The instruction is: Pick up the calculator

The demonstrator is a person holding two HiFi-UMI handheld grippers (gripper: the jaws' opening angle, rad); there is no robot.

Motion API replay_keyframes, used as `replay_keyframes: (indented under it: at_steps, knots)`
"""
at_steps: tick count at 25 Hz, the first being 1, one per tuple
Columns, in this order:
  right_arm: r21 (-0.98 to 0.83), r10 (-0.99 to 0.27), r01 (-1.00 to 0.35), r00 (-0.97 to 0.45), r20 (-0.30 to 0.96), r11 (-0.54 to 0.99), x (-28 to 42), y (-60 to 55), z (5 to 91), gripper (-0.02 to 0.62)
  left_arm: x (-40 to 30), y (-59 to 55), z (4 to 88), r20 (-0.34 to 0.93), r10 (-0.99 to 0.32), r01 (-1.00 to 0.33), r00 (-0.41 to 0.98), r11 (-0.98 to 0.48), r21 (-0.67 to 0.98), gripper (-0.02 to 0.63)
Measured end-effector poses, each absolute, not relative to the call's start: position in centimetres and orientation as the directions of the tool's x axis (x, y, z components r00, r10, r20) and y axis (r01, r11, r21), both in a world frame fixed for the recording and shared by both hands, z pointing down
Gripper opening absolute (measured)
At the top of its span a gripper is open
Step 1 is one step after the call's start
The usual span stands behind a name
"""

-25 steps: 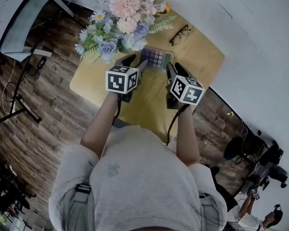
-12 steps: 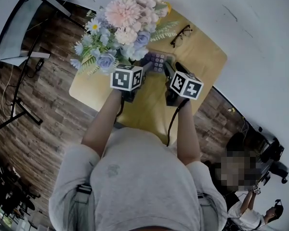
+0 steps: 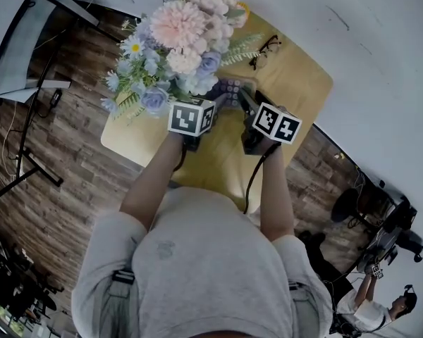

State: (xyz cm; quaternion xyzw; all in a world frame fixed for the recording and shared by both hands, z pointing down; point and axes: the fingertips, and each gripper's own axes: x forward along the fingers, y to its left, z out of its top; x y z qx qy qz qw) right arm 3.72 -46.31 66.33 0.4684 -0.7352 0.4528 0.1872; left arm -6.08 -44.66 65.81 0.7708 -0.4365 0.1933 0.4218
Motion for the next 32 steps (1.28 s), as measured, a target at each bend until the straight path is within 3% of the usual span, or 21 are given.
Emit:
replay_keyframes:
  at_steps: [5,15,32]
  knots:
    - [-0.527,-0.519,-0.837,-0.520,0.679,0.148,3.3,-46.2,66.3,0.211,-6.0,-44.7,65.9,0.664,-0.504,-0.832,0.552,-0.279,0.479,0.305]
    - [-0.527,-0.530,-0.837,-0.516,0.673,0.146,3.0,-45.1,65.9,0.209,-6.2,-44.1,65.7,0.641,-0.522,-0.824,0.562,-0.290,0.487,0.305]
    - [-0.470,-0.688,-0.835,-0.520,0.506,0.285,3.6,-42.7,58.7,0.199,-5.7,-41.8,58.7,0.511,-0.680,-0.848,0.526,-0.378,0.371,0.305]
